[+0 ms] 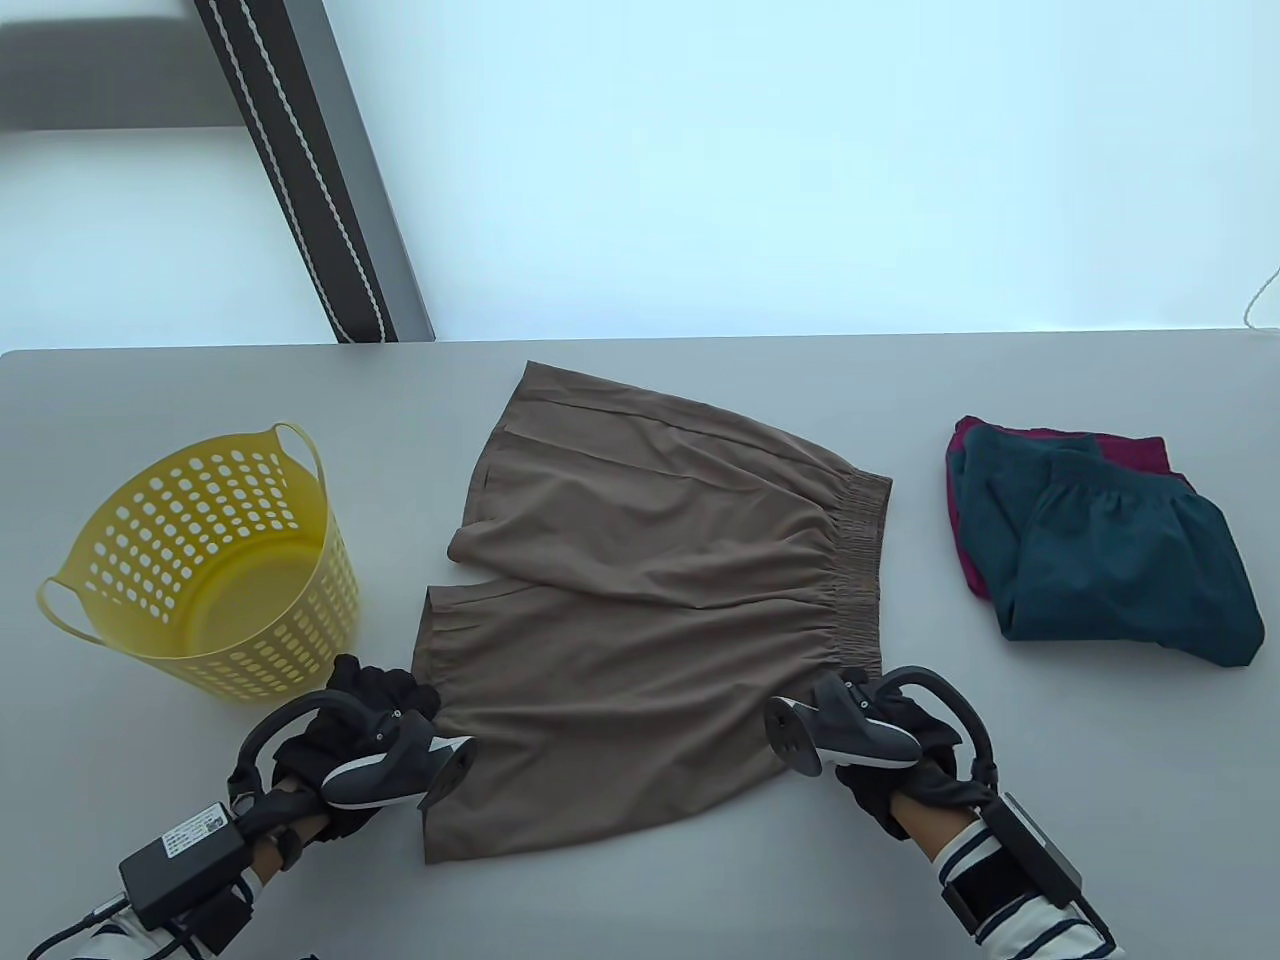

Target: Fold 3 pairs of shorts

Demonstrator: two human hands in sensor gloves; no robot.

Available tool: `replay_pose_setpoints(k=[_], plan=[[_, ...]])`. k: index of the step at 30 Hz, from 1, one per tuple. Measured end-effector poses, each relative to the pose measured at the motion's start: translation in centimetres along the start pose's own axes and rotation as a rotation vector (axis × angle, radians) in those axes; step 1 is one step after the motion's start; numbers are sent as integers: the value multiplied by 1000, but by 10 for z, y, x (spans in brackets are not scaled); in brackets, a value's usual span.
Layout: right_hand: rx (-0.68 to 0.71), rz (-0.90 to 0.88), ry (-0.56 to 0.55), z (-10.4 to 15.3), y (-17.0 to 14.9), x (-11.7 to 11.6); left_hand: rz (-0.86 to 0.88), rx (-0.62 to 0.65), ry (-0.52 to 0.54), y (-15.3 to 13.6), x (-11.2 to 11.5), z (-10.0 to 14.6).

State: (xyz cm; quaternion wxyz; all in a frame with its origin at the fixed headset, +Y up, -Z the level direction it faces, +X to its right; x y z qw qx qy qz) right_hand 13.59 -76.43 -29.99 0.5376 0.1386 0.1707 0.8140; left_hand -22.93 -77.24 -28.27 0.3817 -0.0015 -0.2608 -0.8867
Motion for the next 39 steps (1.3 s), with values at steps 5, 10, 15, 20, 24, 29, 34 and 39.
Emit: replay_pose_setpoints(k=[5, 10, 15, 20, 24, 29, 34, 39], plan=[[2, 56, -146, -8, -6, 5, -28, -14, 39, 4, -11, -5], [-18, 49, -234, -7, -8, 6, -72, -28, 33, 7, -16, -10], [75, -97, -56, 10, -9, 16, -73, 93, -75, 8, -12, 4], [124, -483, 258, 50, -36, 49, 83, 292, -169, -13, -30, 61], [46, -589, 115, 59, -74, 82, 188, 303, 3, -46, -75, 100], [-127, -558, 91, 25, -107, 75, 133, 89, 64, -73, -106, 74], [-262, -506, 102, -6, -113, 46, 150, 27, 7, -70, -104, 29], [-392, -471, 111, -19, -112, 11, 194, -24, -10, -60, -93, -9]])
Point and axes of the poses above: the tracker on the back of each hand, its own y axis roughly to the thumb side, its own z axis roughly from the fingertips to the wrist, x = y × z, the point moved 3 cm from there along -z, roughly from the wrist to the fingertips, and after that the axes turned 11 degrees about -y, right-handed, at the moved point
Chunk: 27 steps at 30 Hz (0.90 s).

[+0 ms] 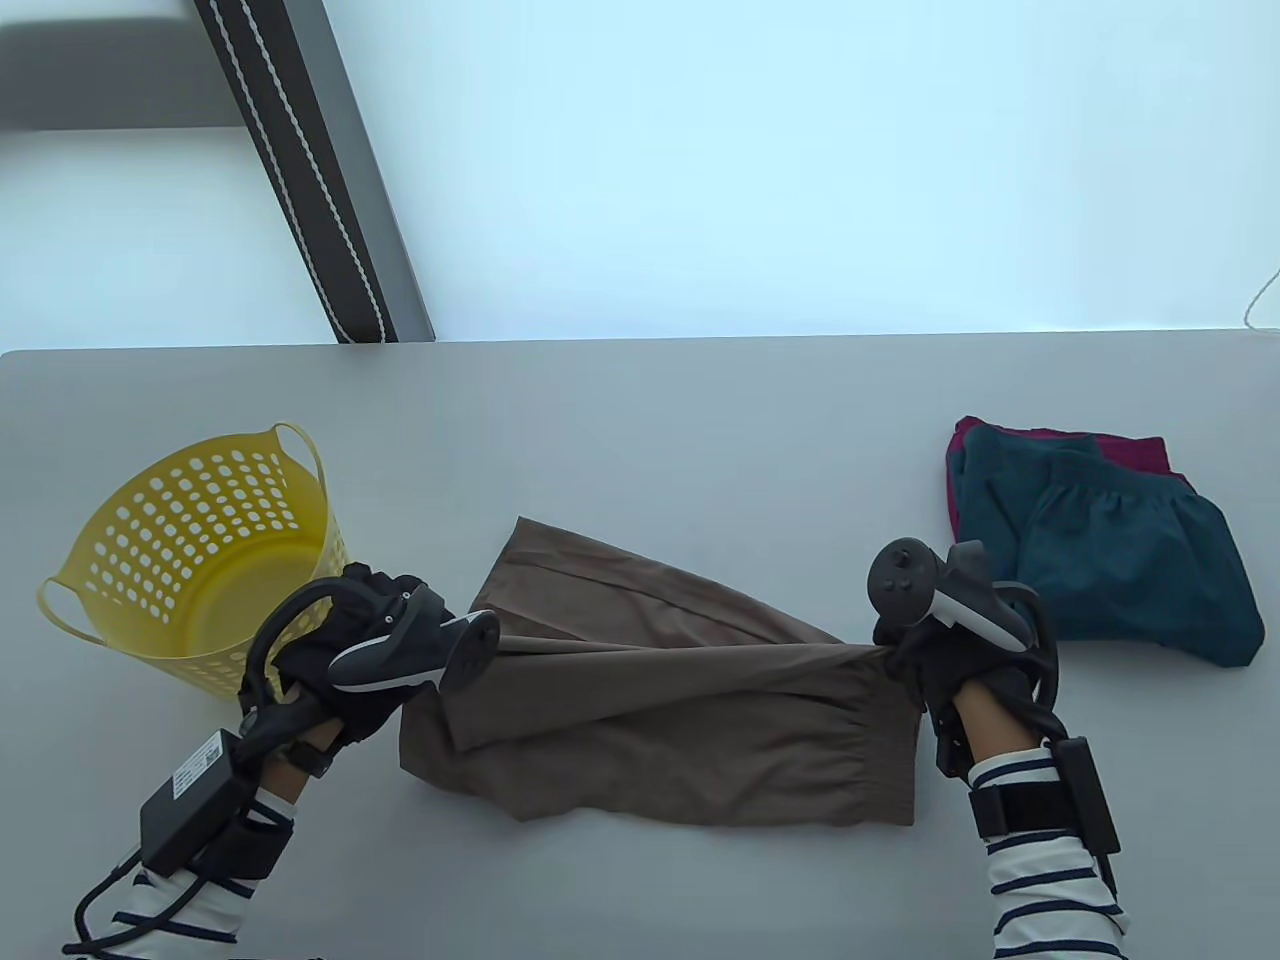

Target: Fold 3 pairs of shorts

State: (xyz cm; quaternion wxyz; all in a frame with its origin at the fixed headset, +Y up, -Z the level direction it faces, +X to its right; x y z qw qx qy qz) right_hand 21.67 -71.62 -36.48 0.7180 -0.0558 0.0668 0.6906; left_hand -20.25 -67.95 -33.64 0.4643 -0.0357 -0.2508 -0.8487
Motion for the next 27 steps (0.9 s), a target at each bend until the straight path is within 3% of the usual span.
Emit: replay_pose_setpoints(k=[3, 5, 7, 11, 14, 16, 18, 20, 21, 25, 27], plan=[[-55, 40, -88, 1, -6, -7, 41, -79, 66, 5, 10, -10], [-26, 63, -171, 12, -7, 2, 17, -79, 62, 9, 16, -6], [-11, -8, -269, 29, -6, 16, 22, -66, 129, 10, 14, 10], [43, -103, -312, 55, -2, 30, 60, 12, 284, 15, 9, 54], [109, -102, -258, 69, 6, 25, 52, 65, 354, 21, 14, 80], [135, -55, -178, 71, 12, 15, 47, 85, 344, 27, 22, 88], [128, 14, -56, 71, 14, 2, 37, 89, 262, 30, 33, 86], [100, 122, 167, 71, 13, -19, 44, 90, 220, 33, 45, 80], [64, 168, 221, 72, 11, -28, 41, 81, 205, 34, 51, 76], [-4, 143, 349, 64, 7, -69, -38, 61, 134, 38, 69, 63], [-58, 241, 309, 59, 11, -77, -69, 50, 99, 39, 74, 59]])
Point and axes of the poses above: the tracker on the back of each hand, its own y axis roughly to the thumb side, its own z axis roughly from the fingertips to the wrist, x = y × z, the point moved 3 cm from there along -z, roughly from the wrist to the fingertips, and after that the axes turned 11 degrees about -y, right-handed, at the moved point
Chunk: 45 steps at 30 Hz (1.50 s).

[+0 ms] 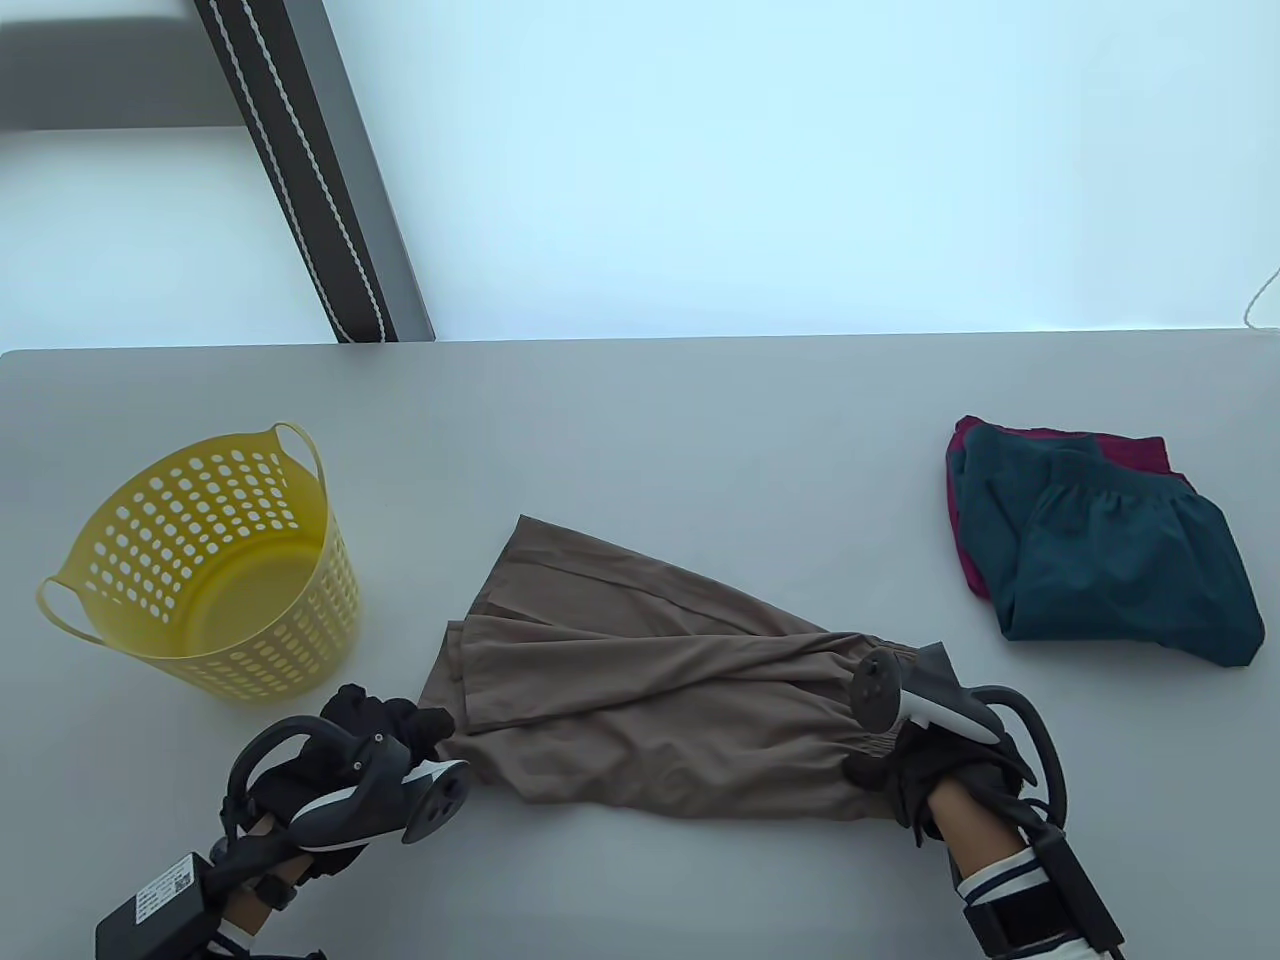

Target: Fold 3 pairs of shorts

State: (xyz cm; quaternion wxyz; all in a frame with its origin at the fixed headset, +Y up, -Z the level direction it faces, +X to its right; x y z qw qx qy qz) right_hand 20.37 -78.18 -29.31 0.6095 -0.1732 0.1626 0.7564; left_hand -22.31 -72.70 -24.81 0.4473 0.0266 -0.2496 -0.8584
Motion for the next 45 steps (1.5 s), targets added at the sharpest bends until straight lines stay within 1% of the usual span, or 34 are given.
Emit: replay_pose_setpoints(k=[2, 5, 8, 10, 11, 12, 13, 14, 16, 19, 20, 21, 22, 24, 25, 26, 27, 28, 29, 31, 32, 33, 34, 35, 36, 37, 38, 39, 40, 41, 42, 43, 44, 45], plan=[[-34, 66, -43, -2, 5, 2, 12, 0, -27, 0, 3, -3], [-84, -3, -181, -1, 6, 9, 48, 2, -41, -2, 5, -6], [-132, -1, -311, 0, 2, 17, 42, -9, -34, -2, 4, -6], [-145, -122, -316, -3, -6, 16, 36, -22, -23, -4, 4, -5], [-159, -255, -358, -4, -14, 16, 37, -27, -17, -4, 3, -4], [-184, -408, -370, -6, -21, 15, 38, -31, -11, -5, 1, -3], [-198, -497, -369, -6, -26, 17, 38, -33, -6, -6, 0, -2], [-205, -567, -397, -4, -33, 23, 37, -37, 2, -7, -1, -1], [-235, -629, -496, 5, -44, 41, 34, -42, 15, -8, -3, 1], [-278, -617, -781, 36, -61, 92, 38, -41, 39, -10, -8, 5], [-275, -619, -816, 40, -62, 99, 41, -38, 43, -9, -9, 5], [-268, -626, -877, 48, -61, 113, 41, -35, 45, -9, -10, 6], [-241, -631, -943, 58, -54, 132, 39, -31, 49, -8, -11, 6], [-195, -594, -1028, 70, -38, 158, 31, -24, 52, -5, -11, 7], [-162, -548, -1072, 77, -23, 172, 28, -20, 52, -4, -11, 7], [-134, -517, -1101, 82, -10, 180, 25, -18, 50, -3, -11, 7], [-96, -473, -1128, 86, 7, 189, 23, -15, 48, -2, -10, 8], [-28, -410, -1146, 92, 34, 196, 23, -13, 47, -2, -10, 8], [18, -381, -1150, 95, 53, 198, 22, -10, 45, -2, -10, 8], [161, -336, -1118, 99, 97, 191, 19, -3, 38, -1, -8, 8], [335, -318, -1020, 97, 133, 176, 16, 0, 32, -1, -7, 7], [438, -311, -936, 95, 152, 165, 15, 1, 30, -1, -7, 8], [610, -293, -730, 90, 185, 137, 13, 4, 27, 0, -6, 8], [741, -270, -480, 84, 214, 105, 12, 5, 24, 0, -7, 8], [822, -234, -212, 78, 235, 69, 12, 7, 23, 0, -7, 8], [849, -201, -34, 75, 246, 44, 10, 10, 21, 0, -8, 9], [873, -165, 197, 72, 257, 11, 5, 12, 18, 1, -8, 9], [891, -157, 276, 73, 261, -4, -1, 15, 17, 1, -8, 9], [860, -85, 81, 74, 261, 3, -5, 16, 17, 2, -7, 9], [870, -58, 16, 75, 260, 11, -6, 16, 16, 2, -8, 9], [882, -44, -20, 76, 258, 22, -8, 17, 14, 1, -8, 9], [880, -100, -39, 79, 254, 33, -7, 18, 13, 1, -9, 10], [879, -184, -100, 81, 251, 43, -5, 19, 13, 1, -9, 10], [878, -290, -229, 86, 245, 58, -5, 20, 12, 1, -9, 10]])
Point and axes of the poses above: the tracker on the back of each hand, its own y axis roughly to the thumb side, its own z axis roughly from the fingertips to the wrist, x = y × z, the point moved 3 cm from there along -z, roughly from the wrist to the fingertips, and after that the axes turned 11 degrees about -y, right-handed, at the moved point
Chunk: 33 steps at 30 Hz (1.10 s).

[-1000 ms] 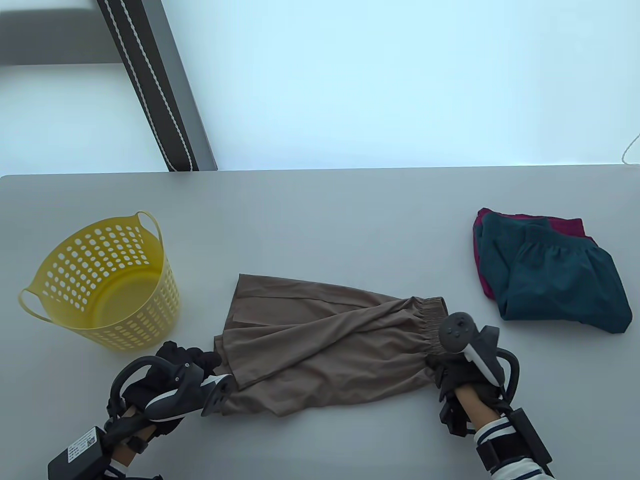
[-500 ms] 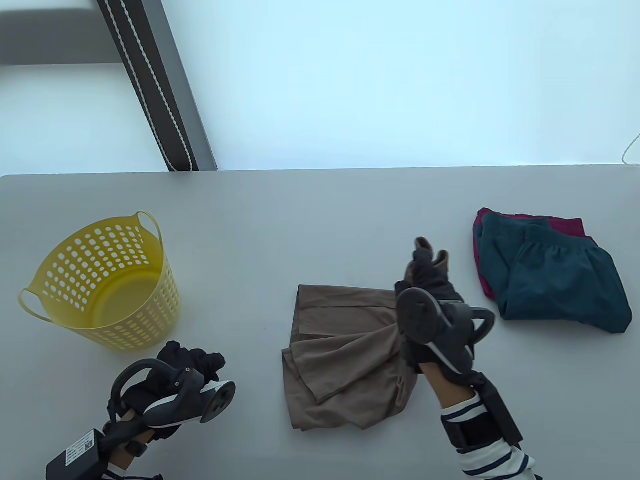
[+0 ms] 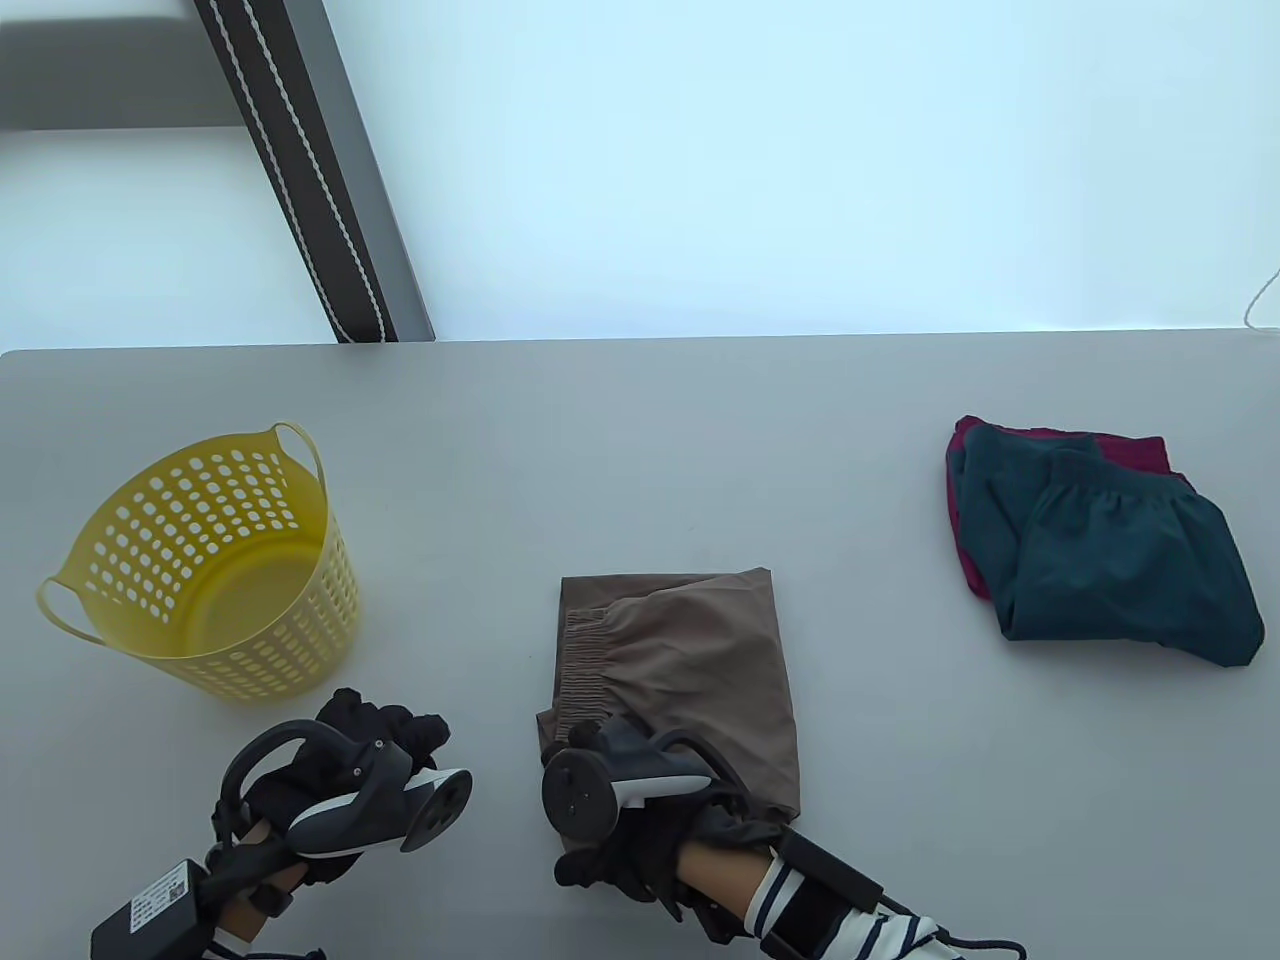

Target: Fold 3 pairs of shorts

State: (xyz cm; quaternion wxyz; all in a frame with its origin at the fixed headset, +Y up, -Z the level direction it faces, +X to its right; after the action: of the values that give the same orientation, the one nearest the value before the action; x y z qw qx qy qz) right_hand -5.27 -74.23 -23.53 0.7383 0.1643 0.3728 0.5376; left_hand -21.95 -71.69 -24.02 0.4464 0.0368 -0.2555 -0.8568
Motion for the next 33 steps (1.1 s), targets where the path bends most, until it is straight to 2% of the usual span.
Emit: replay_pose_setpoints(k=[2, 4, 5, 6, 7, 10, 12, 14, 15, 17, 18, 20, 25, 29, 33], plan=[[-12, 49, -307, 9, -1, 37, -1, 3, 0, 0, 0, 0], [-70, 207, -555, 23, -12, 74, -2, 5, 2, 0, 0, 0], [-110, 252, -632, 28, -19, 86, -1, 6, 3, 0, 0, 0], [-195, 278, -704, 34, -39, 102, 1, 10, 6, 1, 1, 0], [-244, 266, -716, 37, -51, 108, 1, 11, 6, 1, 0, 0], [-538, 87, -670, 44, -119, 117, -3, 20, 4, 3, 1, -1], [-762, -130, -518, 48, -174, 104, -8, 21, 4, 3, 0, 0], [-927, -351, -255, 49, -217, 75, -7, 21, 4, 3, 0, 0], [-956, -427, -150, 47, -227, 59, -6, 20, 3, 3, 0, 0], [-960, -469, -92, 41, -233, 41, -7, 18, -1, 3, 0, 0], [-962, -443, -109, 37, -231, 40, -8, 18, -4, 3, 0, 0], [-946, -263, -170, 27, -226, 43, -5, 20, -10, 3, 1, -1], [-933, -184, -254, 7, -210, 43, -1, 23, -32, 3, 4, -4], [-954, -175, -329, 6, -209, 48, 0, 7, -41, 0, 6, -6], [-941, -298, -397, 18, -212, 57, -3, -2, -47, -3, 7, -7]])
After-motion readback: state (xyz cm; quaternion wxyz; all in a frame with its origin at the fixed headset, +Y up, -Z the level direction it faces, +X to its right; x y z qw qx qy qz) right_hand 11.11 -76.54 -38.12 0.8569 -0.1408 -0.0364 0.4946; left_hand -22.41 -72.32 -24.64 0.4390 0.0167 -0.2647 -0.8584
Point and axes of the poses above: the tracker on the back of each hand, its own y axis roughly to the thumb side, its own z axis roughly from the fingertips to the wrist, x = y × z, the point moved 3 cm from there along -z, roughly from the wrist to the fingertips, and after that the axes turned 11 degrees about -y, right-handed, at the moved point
